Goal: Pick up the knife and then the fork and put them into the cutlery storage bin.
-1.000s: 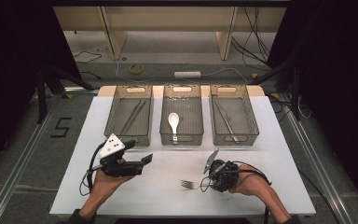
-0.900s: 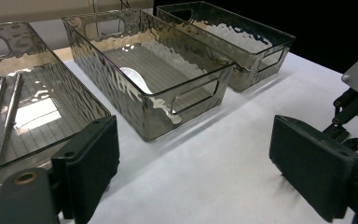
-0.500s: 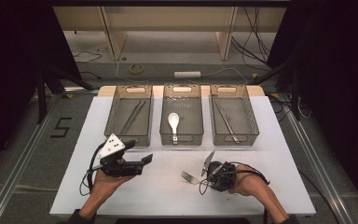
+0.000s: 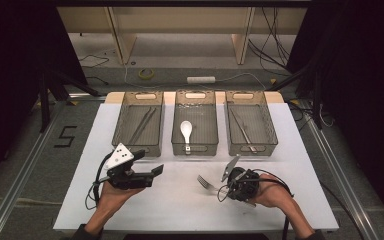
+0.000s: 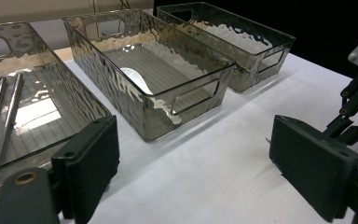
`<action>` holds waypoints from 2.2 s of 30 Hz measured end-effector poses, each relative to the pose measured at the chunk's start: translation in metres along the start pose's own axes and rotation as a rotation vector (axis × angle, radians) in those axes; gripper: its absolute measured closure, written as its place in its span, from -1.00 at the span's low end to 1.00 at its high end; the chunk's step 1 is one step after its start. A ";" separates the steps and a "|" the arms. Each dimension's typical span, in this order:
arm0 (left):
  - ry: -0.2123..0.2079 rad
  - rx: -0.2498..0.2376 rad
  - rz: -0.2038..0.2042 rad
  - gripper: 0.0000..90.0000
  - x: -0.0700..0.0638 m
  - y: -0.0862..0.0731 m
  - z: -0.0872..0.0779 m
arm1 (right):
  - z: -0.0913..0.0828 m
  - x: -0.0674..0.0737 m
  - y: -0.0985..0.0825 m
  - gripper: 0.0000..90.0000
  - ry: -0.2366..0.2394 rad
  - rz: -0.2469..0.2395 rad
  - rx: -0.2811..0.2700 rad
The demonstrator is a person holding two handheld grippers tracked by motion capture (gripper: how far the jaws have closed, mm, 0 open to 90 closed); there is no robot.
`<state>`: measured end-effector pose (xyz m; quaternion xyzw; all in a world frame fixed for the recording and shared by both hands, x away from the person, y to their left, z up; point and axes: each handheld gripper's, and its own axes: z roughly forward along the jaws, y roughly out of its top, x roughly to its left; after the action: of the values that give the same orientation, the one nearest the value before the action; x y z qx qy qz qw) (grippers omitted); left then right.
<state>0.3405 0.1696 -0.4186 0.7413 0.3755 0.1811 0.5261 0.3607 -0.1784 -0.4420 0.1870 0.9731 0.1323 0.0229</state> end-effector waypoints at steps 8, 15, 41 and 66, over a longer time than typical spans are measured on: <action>-0.001 0.001 0.002 -0.66 0.000 0.000 0.000 | -0.014 -0.019 -0.011 0.87 0.035 0.120 -0.110; 0.000 0.000 0.001 -0.66 0.000 0.000 0.000 | -0.023 -0.034 -0.022 0.87 0.031 0.207 -0.196; 0.002 -0.001 0.004 -0.66 0.000 0.000 0.000 | -0.042 -0.053 -0.037 0.87 -0.024 0.325 -0.372; 0.005 0.000 -0.002 -0.66 0.000 0.000 0.000 | -0.059 -0.084 -0.045 0.88 -0.041 0.467 -0.518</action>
<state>0.3406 0.1698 -0.4188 0.7403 0.3776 0.1826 0.5254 0.4172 -0.2640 -0.3975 0.3953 0.8375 0.3728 0.0582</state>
